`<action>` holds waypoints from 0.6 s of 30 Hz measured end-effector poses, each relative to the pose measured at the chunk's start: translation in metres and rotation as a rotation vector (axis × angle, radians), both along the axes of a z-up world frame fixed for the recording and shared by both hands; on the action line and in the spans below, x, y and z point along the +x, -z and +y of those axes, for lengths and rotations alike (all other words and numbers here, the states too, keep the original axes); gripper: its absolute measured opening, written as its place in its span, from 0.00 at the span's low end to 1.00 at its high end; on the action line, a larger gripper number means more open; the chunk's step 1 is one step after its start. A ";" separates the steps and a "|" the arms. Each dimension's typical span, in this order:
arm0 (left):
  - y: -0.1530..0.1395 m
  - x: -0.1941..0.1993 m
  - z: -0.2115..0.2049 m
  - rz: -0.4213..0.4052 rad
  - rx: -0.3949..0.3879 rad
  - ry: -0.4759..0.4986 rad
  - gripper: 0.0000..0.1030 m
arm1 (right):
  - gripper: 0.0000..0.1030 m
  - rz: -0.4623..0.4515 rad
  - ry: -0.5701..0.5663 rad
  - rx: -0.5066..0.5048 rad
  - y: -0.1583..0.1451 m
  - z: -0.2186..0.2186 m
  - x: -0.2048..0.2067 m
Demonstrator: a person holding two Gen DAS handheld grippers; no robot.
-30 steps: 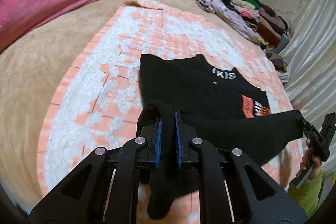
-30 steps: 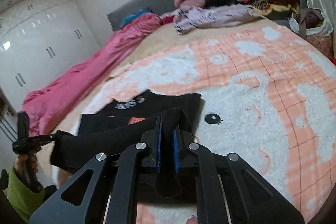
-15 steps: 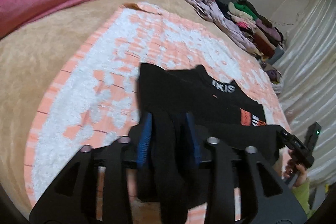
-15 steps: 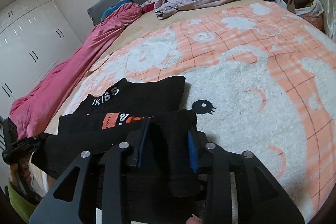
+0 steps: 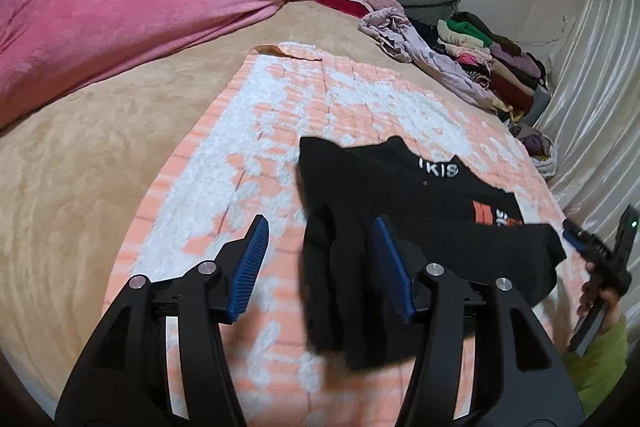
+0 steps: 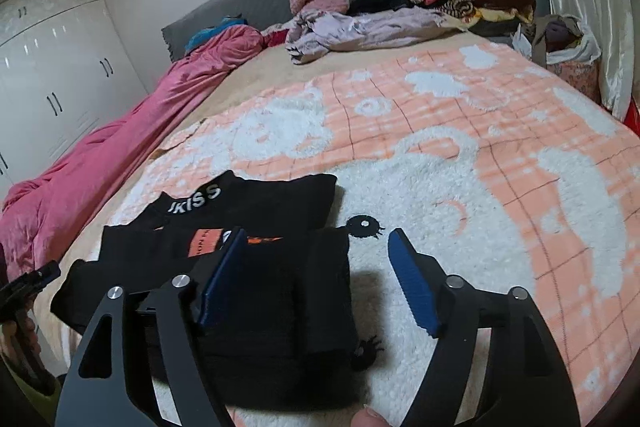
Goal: Fold small clothes
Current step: 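Open both tools and release the folded shirt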
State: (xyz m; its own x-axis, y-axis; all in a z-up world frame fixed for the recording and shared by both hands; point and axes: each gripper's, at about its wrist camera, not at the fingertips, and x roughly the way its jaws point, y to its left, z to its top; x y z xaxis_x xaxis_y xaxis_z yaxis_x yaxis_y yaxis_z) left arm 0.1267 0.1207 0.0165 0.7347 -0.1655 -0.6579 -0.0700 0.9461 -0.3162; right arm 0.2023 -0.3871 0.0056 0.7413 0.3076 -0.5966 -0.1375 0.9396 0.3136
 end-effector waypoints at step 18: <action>0.048 -0.035 -0.057 0.110 0.033 0.211 0.45 | 0.56 0.068 -0.342 -0.085 0.022 0.067 -0.072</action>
State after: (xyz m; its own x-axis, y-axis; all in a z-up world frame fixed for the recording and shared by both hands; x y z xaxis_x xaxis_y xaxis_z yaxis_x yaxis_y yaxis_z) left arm 0.0915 0.0633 -0.0310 0.6099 -0.2848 -0.7395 0.0985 0.9532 -0.2859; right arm 0.1304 -0.3202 -0.0163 0.5614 0.4781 -0.6755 -0.4303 0.8658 0.2552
